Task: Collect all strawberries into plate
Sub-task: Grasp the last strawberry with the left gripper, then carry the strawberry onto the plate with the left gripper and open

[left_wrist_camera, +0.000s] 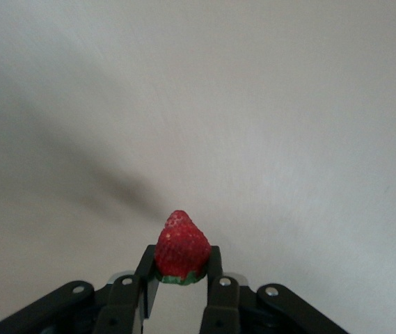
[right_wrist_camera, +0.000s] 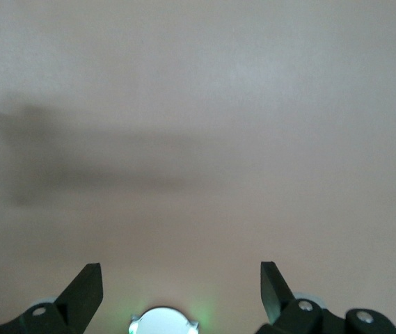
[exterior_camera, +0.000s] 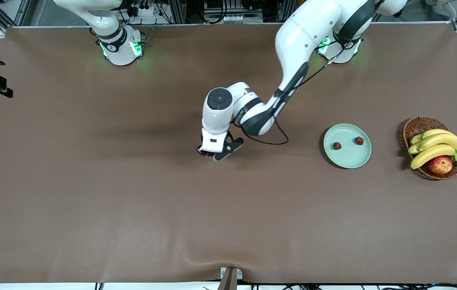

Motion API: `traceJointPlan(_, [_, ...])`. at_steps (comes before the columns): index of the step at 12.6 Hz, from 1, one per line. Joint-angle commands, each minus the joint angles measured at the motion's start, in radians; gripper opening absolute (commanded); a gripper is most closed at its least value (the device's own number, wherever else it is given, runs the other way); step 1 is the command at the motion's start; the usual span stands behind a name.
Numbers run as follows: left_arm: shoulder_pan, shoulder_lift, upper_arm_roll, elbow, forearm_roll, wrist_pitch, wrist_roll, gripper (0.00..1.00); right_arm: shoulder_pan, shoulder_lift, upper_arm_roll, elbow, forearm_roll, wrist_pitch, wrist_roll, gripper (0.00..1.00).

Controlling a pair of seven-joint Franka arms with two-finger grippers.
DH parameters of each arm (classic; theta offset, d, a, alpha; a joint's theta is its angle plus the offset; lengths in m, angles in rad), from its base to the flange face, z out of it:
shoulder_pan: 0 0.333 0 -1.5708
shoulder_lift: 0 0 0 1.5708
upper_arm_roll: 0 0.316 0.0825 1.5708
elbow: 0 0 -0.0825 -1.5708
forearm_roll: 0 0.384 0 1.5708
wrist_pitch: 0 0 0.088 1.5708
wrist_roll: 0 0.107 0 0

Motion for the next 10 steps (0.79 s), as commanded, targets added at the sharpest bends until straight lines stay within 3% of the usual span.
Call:
traceJointPlan(1, [0.061, -0.166, -0.001, -0.061, 0.010, -0.202, 0.045, 0.00, -0.006, -0.016, 0.007, -0.001, -0.014, -0.031, 0.032, 1.00])
traceJointPlan(4, [0.196, -0.334, -0.012, -0.197, -0.015, -0.368, 0.192, 0.00, -0.007, -0.016, 0.001, -0.001, 0.015, -0.036, 0.032, 1.00])
traceJointPlan(7, [0.328, -0.526, -0.012, -0.470, -0.015, -0.378, 0.374, 0.00, -0.006, -0.016, -0.003, -0.003, 0.018, -0.033, 0.030, 1.00])
traceJointPlan(10, [0.458, -0.579, -0.012, -0.622, -0.010, -0.384, 0.560, 0.00, 0.001, -0.004, -0.003, 0.022, 0.007, -0.007, 0.030, 1.00])
